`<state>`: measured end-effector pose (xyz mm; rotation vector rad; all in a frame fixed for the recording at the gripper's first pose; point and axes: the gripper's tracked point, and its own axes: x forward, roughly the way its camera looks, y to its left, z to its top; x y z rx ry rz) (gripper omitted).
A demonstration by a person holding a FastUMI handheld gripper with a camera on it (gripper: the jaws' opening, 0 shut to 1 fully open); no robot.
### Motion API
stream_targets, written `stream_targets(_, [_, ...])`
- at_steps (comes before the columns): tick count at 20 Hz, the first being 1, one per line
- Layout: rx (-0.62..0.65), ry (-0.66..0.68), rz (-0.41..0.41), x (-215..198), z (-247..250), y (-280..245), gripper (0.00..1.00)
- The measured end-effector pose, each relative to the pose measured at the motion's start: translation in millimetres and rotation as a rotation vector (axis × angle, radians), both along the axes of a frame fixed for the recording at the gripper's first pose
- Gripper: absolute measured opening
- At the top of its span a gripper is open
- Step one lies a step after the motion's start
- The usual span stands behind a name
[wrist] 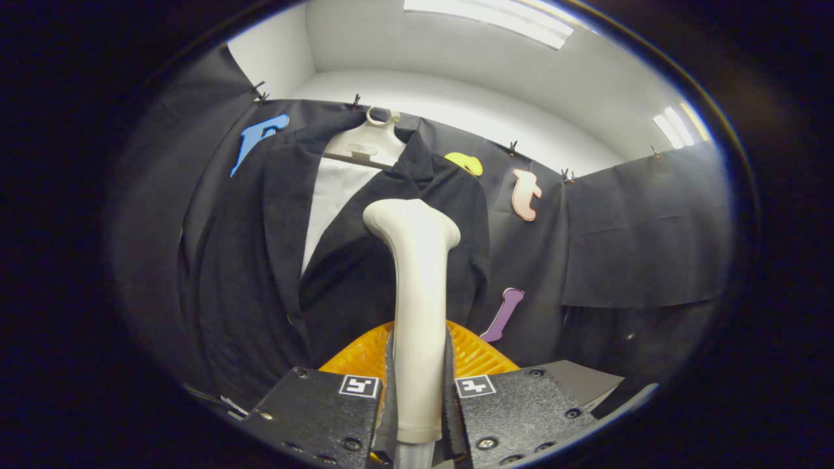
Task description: Iron the clothes twice with a garment steamer, once on the left side and once on the right side.
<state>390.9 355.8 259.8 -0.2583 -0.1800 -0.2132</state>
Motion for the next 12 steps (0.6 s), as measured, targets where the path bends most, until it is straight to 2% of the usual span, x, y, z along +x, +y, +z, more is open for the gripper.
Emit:
stream_targets(3, [0.035, 0.04, 0.015, -10.7, -32.6, -2.9, 0.29])
stream_targets(12, [0.0, 0.109, 0.007, -19.3, -83.1, -4.3, 0.3])
